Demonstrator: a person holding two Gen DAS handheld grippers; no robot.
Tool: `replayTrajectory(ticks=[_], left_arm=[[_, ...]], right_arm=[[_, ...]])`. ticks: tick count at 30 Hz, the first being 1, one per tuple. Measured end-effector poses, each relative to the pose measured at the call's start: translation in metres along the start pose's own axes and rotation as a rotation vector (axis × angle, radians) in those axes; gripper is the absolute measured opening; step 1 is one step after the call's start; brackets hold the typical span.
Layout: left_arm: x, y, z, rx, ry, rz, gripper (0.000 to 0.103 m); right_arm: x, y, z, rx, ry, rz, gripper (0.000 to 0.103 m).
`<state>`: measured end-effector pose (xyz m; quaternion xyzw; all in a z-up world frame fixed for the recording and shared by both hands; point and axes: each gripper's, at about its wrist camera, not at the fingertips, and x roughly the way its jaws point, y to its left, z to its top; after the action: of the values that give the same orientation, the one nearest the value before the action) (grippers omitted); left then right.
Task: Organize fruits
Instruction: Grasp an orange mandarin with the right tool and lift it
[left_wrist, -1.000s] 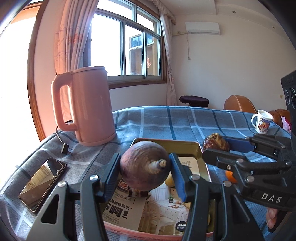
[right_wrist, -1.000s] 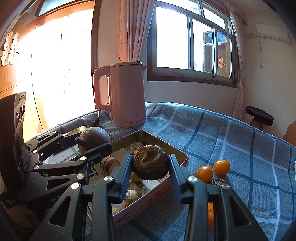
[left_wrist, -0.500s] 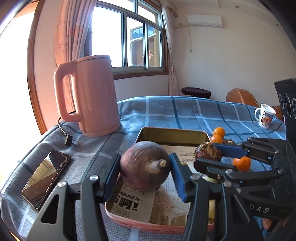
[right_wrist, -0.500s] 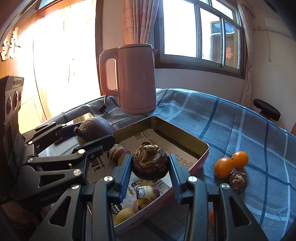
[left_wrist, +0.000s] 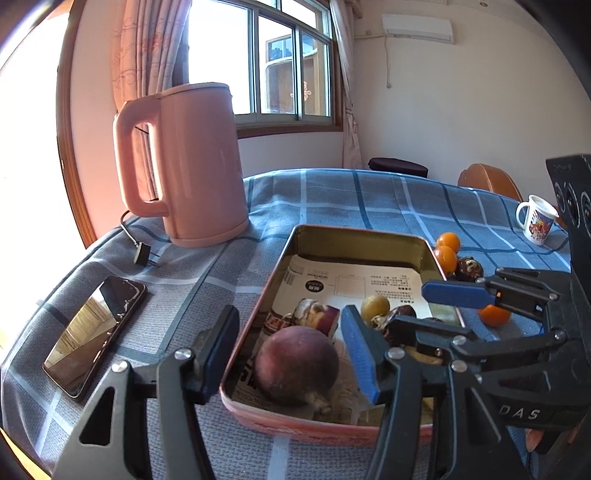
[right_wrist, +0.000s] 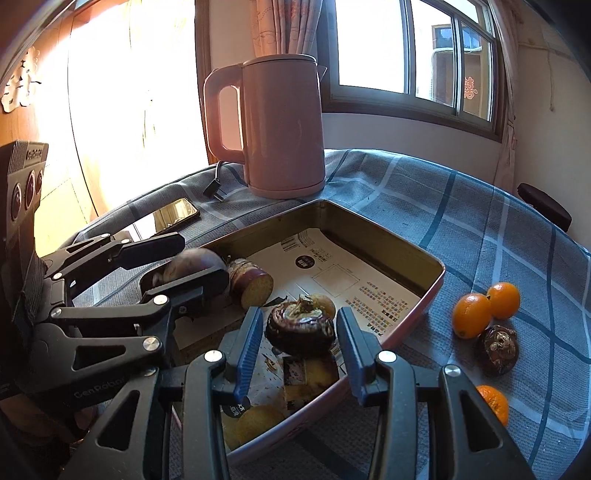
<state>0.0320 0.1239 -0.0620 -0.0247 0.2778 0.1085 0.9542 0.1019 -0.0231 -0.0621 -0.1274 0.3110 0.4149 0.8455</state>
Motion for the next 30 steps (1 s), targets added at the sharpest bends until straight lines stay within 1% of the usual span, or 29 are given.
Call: replayTrajectory(ticks=[1,3,5,6,8,10,12,14,16,18,24,27,30], left_arm=[[-0.003,0.002,0.001,-0.007,-0.009,0.002,0.069],[-0.009,0.006,0.003,-0.03,-0.034,-0.004,0.086],[-0.017,0.007,0.006,-0.048,-0.064,-0.02,0.095],[-0.02,0.006,0.007,-0.053,-0.077,-0.026,0.096],[-0.025,0.002,0.009,-0.051,-0.095,-0.041,0.096],[-0.027,-0.004,0.01,-0.048,-0.1,-0.052,0.097],[-0.026,-0.01,0.01,-0.046,-0.099,-0.066,0.098],[-0.023,-0.016,0.009,-0.046,-0.088,-0.08,0.098],[-0.019,-0.022,0.008,-0.046,-0.076,-0.092,0.098],[-0.017,-0.028,0.008,-0.043,-0.067,-0.105,0.098],[-0.015,-0.041,0.011,-0.027,-0.061,-0.127,0.098],[-0.013,-0.046,0.013,-0.03,-0.054,-0.152,0.098],[-0.013,-0.056,0.014,-0.011,-0.054,-0.165,0.098]], right_arm=[[-0.003,-0.001,0.0,0.003,-0.01,-0.005,0.053],[-0.013,-0.005,-0.001,0.005,-0.033,-0.018,0.06],[-0.026,-0.013,-0.004,0.007,-0.055,-0.049,0.06],[-0.033,-0.019,-0.007,0.014,-0.06,-0.066,0.06],[-0.048,-0.035,-0.014,0.041,-0.065,-0.1,0.06],[-0.06,-0.056,-0.022,0.084,-0.054,-0.156,0.061],[-0.071,-0.078,-0.032,0.134,-0.044,-0.204,0.061],[-0.076,-0.098,-0.041,0.188,-0.026,-0.232,0.061],[-0.077,-0.112,-0.046,0.233,-0.006,-0.229,0.061],[-0.072,-0.118,-0.047,0.25,0.017,-0.213,0.061],[-0.044,-0.106,-0.042,0.223,0.106,-0.159,0.061],[-0.03,-0.103,-0.043,0.204,0.155,-0.172,0.061],[-0.025,-0.109,-0.045,0.233,0.169,-0.169,0.061]])
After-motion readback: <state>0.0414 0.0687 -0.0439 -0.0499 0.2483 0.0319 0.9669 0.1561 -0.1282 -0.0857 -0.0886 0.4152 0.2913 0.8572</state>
